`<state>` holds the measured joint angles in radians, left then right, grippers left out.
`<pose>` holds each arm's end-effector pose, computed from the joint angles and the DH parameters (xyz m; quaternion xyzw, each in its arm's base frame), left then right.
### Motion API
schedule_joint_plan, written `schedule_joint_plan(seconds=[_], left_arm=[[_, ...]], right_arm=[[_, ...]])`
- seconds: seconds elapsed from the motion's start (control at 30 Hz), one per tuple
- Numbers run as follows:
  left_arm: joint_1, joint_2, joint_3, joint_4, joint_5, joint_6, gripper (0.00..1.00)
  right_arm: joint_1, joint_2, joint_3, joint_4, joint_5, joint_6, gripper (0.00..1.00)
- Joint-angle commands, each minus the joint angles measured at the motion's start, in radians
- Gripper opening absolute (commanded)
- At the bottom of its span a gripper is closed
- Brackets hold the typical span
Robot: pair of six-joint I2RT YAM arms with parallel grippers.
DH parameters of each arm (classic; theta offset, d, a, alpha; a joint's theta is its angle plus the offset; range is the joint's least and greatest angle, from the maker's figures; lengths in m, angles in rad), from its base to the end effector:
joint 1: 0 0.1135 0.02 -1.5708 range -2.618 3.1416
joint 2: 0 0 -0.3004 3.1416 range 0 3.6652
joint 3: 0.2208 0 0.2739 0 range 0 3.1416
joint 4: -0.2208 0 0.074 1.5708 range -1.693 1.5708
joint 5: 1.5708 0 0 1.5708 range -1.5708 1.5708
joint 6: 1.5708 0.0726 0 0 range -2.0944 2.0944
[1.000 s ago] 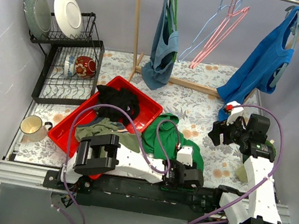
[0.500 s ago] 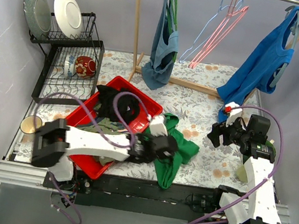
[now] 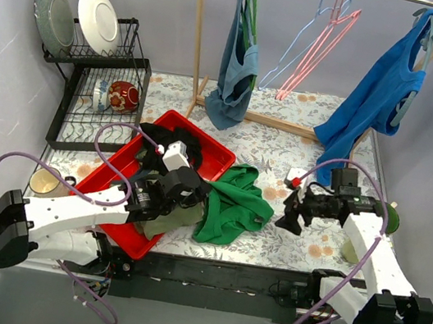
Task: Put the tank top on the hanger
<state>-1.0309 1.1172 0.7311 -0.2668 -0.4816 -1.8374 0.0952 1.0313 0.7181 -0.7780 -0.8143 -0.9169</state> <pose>0.1668 -0.2130 0.2544 -0.4388 0.7594 -0.3971 0.2704 0.1896 0.0711 0.2361 -0.5146 0.7346 0.2655 0.3536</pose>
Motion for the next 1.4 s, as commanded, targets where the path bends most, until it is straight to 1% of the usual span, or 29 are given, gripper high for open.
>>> schedule_joint_plan(seconds=[0.0, 0.03, 0.1, 0.13, 0.17, 0.23, 0.27, 0.37, 0.47, 0.5, 0.57, 0.6, 0.63, 0.7, 0.8, 0.87, 0.9, 0.93, 1.0, 1.03, 1.07, 1.1, 1.13, 1.17, 1.23, 1.27, 1.3, 1.33, 1.37], left_arm=[[0.014, -0.042, 0.008, 0.032, 0.020, 0.053, 0.00], [0.012, -0.043, 0.010, 0.032, 0.024, 0.055, 0.00], [0.015, -0.045, 0.010, 0.035, 0.029, 0.056, 0.00], [0.015, -0.046, 0.008, 0.038, 0.031, 0.058, 0.00], [0.015, -0.049, 0.010, 0.043, 0.037, 0.059, 0.00], [0.017, -0.049, 0.013, 0.046, 0.043, 0.063, 0.00], [0.017, -0.050, 0.016, 0.051, 0.046, 0.066, 0.00], [0.017, -0.054, 0.024, 0.058, 0.054, 0.073, 0.00], [0.017, -0.063, 0.027, 0.069, 0.063, 0.082, 0.00], [0.017, -0.066, 0.031, 0.069, 0.063, 0.087, 0.00], [0.018, -0.082, 0.037, 0.061, 0.060, 0.096, 0.00], [0.019, -0.089, 0.044, 0.058, 0.052, 0.101, 0.00], [0.019, -0.111, 0.047, 0.055, 0.048, 0.107, 0.00], [0.019, -0.135, 0.054, 0.052, 0.043, 0.130, 0.00], [0.020, -0.186, 0.067, 0.078, 0.054, 0.165, 0.00], [0.020, -0.221, 0.082, 0.128, 0.095, 0.219, 0.00], [0.020, -0.230, 0.086, 0.152, 0.115, 0.237, 0.00], [0.020, -0.240, 0.096, 0.179, 0.139, 0.285, 0.00], [0.020, -0.249, 0.120, 0.224, 0.216, 0.317, 0.00], [0.020, -0.246, 0.137, 0.228, 0.248, 0.340, 0.00], [0.020, -0.241, 0.184, 0.232, 0.305, 0.375, 0.00], [0.020, -0.231, 0.209, 0.232, 0.340, 0.395, 0.00], [0.020, -0.220, 0.235, 0.233, 0.375, 0.412, 0.00], [0.020, -0.211, 0.299, 0.233, 0.446, 0.446, 0.00], [0.019, -0.174, 0.371, 0.235, 0.521, 0.475, 0.00], [0.020, -0.160, 0.442, 0.238, 0.561, 0.503, 0.00], [0.020, -0.148, 0.485, 0.239, 0.625, 0.510, 0.00], [0.020, -0.114, 0.520, 0.244, 0.662, 0.520, 0.00], [0.019, -0.099, 0.554, 0.254, 0.693, 0.524, 0.00]], right_arm=[[0.141, 0.007, -0.055, 0.252, 0.162, 0.129, 0.80], [0.161, 0.010, -0.066, 0.294, 0.196, 0.213, 0.79], [0.219, 0.024, -0.088, 0.389, 0.260, 0.277, 0.79], [0.236, 0.030, -0.092, 0.413, 0.285, 0.335, 0.79], [0.273, 0.047, -0.098, 0.439, 0.305, 0.358, 0.79], [0.302, 0.068, -0.097, 0.479, 0.348, 0.395, 0.81], [0.328, 0.093, -0.095, 0.491, 0.366, 0.445, 0.82], [0.359, 0.139, -0.078, 0.508, 0.399, 0.490, 0.83], [0.408, 0.177, -0.075, 0.534, 0.479, 0.515, 0.83], [0.423, 0.187, -0.074, 0.537, 0.572, 0.518, 0.83], [0.440, 0.208, -0.059, 0.530, 0.688, 0.518, 0.83], [0.439, 0.207, -0.048, 0.531, 0.808, 0.521, 0.83], [0.430, 0.201, -0.036, 0.537, 0.889, 0.518, 0.83], [0.417, 0.156, -0.029, 0.543, 0.973, 0.498, 0.83], [0.400, 0.087, -0.009, 0.536, 1.026, 0.469, 0.82], [0.388, 0.047, 0.015, 0.531, 1.044, 0.449, 0.75], [0.383, 0.036, 0.026, 0.525, 1.038, 0.444, 0.69], [0.370, 0.024, 0.041, 0.517, 1.023, 0.441, 0.52], [0.359, -0.003, 0.101, 0.502, 0.963, 0.438, 0.32], [0.354, -0.026, 0.125, 0.475, 0.951, 0.437, 0.18], [0.353, -0.037, 0.153, 0.462, 0.939, 0.435, 0.13], [0.350, -0.052, 0.225, 0.447, 0.913, 0.431, 0.08], [0.347, -0.083, 0.260, 0.428, 0.902, 0.423, 0.01], [0.347, -0.102, 0.305, 0.418, 0.893, 0.406, 0.01], [0.344, -0.154, 0.438, 0.395, 0.844, 0.385, 0.01], [0.344, -0.165, 0.489, 0.358, 0.830, 0.379, 0.01], [0.327, -0.165, 0.632, 0.317, 0.755, 0.377, 0.01], [0.275, -0.156, 0.691, 0.281, 0.726, 0.386, 0.01], [0.253, -0.157, 0.740, 0.252, 0.707, 0.392, 0.01]])
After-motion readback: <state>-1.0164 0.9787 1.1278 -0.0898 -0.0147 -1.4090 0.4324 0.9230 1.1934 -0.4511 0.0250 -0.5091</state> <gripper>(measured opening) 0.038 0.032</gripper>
